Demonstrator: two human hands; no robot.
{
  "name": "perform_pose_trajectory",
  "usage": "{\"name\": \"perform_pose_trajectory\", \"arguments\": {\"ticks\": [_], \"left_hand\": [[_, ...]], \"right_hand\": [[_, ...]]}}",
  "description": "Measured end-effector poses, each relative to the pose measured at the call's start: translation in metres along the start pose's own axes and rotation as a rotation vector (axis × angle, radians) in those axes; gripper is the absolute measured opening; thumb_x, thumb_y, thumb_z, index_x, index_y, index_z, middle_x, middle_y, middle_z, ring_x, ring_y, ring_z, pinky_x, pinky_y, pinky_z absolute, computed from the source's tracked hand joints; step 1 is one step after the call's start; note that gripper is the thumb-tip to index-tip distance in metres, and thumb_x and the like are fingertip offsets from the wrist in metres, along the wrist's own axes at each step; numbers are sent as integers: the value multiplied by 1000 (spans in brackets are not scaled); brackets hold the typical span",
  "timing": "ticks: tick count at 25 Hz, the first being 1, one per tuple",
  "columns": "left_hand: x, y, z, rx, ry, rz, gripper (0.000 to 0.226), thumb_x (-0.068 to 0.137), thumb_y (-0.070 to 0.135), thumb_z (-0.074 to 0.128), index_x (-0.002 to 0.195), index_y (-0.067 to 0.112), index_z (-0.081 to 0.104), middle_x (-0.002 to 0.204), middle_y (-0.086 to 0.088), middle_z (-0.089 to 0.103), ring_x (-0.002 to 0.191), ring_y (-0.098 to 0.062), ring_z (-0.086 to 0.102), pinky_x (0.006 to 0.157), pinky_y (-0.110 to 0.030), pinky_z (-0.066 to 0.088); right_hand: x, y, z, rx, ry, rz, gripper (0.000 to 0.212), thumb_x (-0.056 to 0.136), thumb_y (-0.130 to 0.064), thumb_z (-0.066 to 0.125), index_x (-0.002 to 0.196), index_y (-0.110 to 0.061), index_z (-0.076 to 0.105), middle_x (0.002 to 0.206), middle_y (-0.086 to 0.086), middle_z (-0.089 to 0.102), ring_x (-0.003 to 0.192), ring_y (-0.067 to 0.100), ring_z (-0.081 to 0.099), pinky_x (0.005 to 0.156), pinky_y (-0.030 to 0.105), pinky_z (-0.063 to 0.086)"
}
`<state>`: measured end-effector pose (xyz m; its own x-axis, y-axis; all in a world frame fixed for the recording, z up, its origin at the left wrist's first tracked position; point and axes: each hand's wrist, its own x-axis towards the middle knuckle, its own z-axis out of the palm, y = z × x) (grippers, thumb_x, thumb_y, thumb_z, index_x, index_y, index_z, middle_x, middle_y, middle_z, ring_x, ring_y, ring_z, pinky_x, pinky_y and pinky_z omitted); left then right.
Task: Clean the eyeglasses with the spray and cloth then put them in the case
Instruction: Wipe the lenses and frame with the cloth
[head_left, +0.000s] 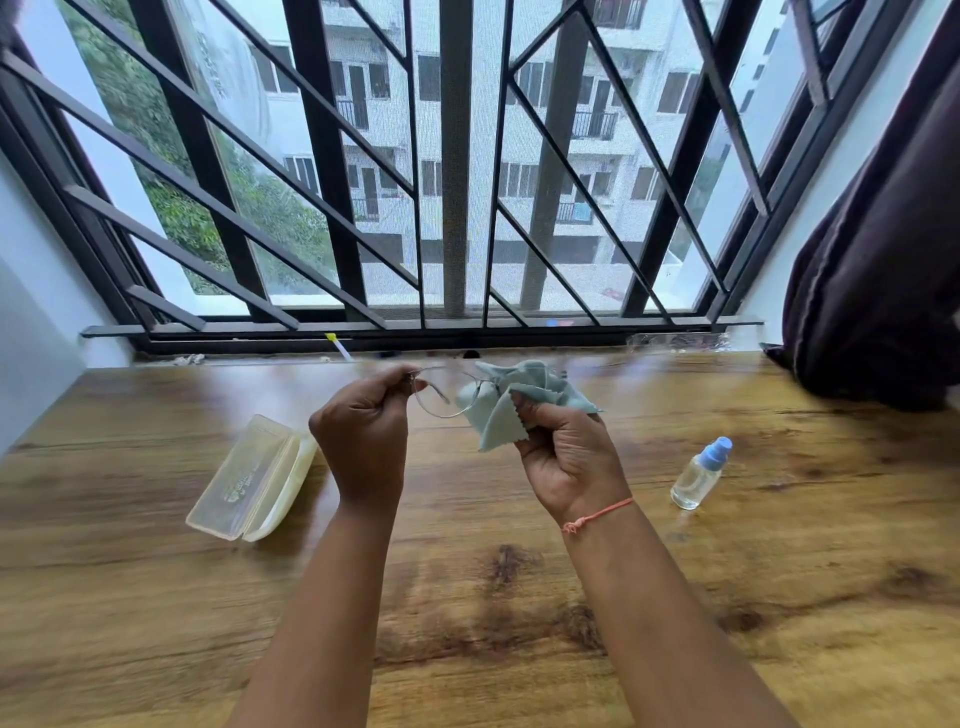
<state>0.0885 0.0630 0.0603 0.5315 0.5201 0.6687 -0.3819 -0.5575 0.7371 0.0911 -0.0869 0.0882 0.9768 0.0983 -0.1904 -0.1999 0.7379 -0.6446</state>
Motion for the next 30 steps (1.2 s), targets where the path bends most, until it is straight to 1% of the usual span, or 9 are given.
{"name": "perform_pose_trajectory", "arguments": {"ticks": [3,5,10,14,17,20,24,27,30], "left_hand": [[-2,0,0,-3,-7,12,13,69,4,75,82,3,74,79,8,65,77,1,62,67,-7,46],[-2,-1,-1,2,-12,14,13,69,5,75,82,4,74,78,8,65,77,1,62,66,-11,47],[0,-3,-2,9,-4,-22,12,70,8,75,82,5,75,78,-5,73,73,-5,66,66,-22,51],[0,-4,-2,17,4,-36,12,71,8,74,83,4,75,78,-7,73,74,-8,67,67,-21,51],[-1,-3,-1,-2,1,-34,13,71,8,73,83,5,74,79,1,70,75,-2,65,69,-14,50],[-3,-2,-1,-15,-5,-25,14,71,8,73,83,4,74,79,6,66,79,0,63,70,-9,48],[-3,-2,-1,-17,-13,8,14,70,4,75,84,3,74,80,5,67,78,-2,63,69,-12,50],[-1,-2,-2,-18,-5,9,14,69,5,75,83,3,74,80,5,67,78,-1,63,69,-11,49],[-2,-2,-1,-24,-2,0,14,69,4,75,83,3,74,79,6,66,79,0,62,69,-8,48]], "right_hand": [[-1,1,3,76,20,-6,13,62,-2,68,74,-2,66,84,22,68,74,30,68,65,37,59],[0,0,2,119,73,1,7,77,-8,65,79,-2,61,73,17,71,65,27,70,56,37,59],[3,-4,-4,146,93,9,37,87,5,46,61,-3,71,62,12,69,56,20,68,53,31,58],[2,-2,-4,75,51,15,37,78,22,36,104,8,58,84,20,62,70,25,65,55,27,57],[-1,-1,-1,26,23,2,30,71,23,48,87,2,62,70,16,67,63,22,67,54,25,57],[-4,1,2,57,9,-9,19,62,7,63,80,-1,61,70,15,69,63,22,68,55,29,58],[0,2,1,124,94,-12,9,85,-11,60,80,-3,61,63,13,71,57,22,69,52,33,58],[3,1,-1,130,134,-18,13,87,-1,55,77,-2,62,58,11,69,54,20,69,49,31,57],[3,1,-2,98,88,-39,35,83,13,48,61,-4,70,57,10,69,54,18,69,49,26,55]]}}
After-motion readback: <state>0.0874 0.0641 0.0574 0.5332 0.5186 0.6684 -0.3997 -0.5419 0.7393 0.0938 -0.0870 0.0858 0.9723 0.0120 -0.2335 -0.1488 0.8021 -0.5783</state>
